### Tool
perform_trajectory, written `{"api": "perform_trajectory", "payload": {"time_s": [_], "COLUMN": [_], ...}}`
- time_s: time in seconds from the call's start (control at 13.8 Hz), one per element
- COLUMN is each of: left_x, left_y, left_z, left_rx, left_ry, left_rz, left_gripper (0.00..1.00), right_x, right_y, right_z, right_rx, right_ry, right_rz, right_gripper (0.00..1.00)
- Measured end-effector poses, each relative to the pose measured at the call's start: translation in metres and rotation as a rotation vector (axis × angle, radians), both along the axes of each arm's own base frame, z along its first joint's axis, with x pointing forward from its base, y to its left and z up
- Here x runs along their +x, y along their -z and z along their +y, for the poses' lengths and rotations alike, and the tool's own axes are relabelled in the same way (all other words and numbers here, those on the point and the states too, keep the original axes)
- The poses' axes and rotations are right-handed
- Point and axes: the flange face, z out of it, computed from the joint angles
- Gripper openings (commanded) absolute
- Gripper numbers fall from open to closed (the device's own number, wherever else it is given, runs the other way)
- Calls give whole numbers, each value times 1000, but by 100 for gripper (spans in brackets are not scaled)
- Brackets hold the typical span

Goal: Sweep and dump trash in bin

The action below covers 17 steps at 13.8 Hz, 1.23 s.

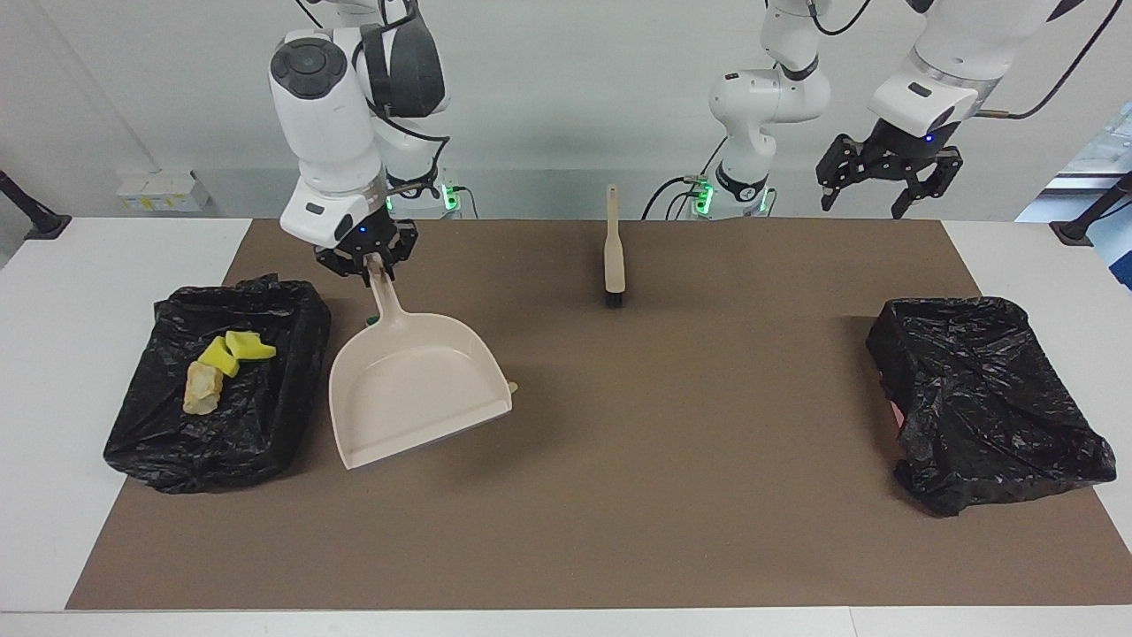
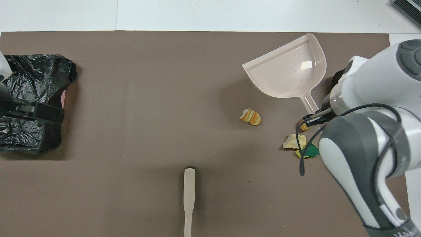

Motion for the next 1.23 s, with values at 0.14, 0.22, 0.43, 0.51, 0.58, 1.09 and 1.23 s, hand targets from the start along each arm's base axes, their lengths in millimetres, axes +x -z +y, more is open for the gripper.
{"api": "perform_trajectory", "payload": {"time_s": [0.14,0.22,0.43,0.51,0.58,1.09,1.23], "left_x": [0,0,-2,-2,-2,-1,0], "left_y": [-1,-1,-3,-4,-4,-5,-5], "left_z": [5,5,3,6,8,10,9], "left_rx": [-1,-2,-2,-2,-2,-3,-5], "left_ry": [-5,-5,-3,-7,-12,-16,-13], "left_rz": [-1,-3,-6,-6,-4,-12,-21], "left_gripper": [100,100,100,100,100,100,100], "right_x": [3,3,-3,-5,-8,-16,-12], "right_y": [20,30,65,77,90,174,169], "right_z": [44,71,144,164,183,261,262], "right_rx": [14,23,55,71,88,114,125], "right_ry": [54,69,128,163,193,342,353], "right_rz": [-22,-36,-66,-71,-67,14,6], "right_gripper": [0,0,0,0,0,100,100]}}
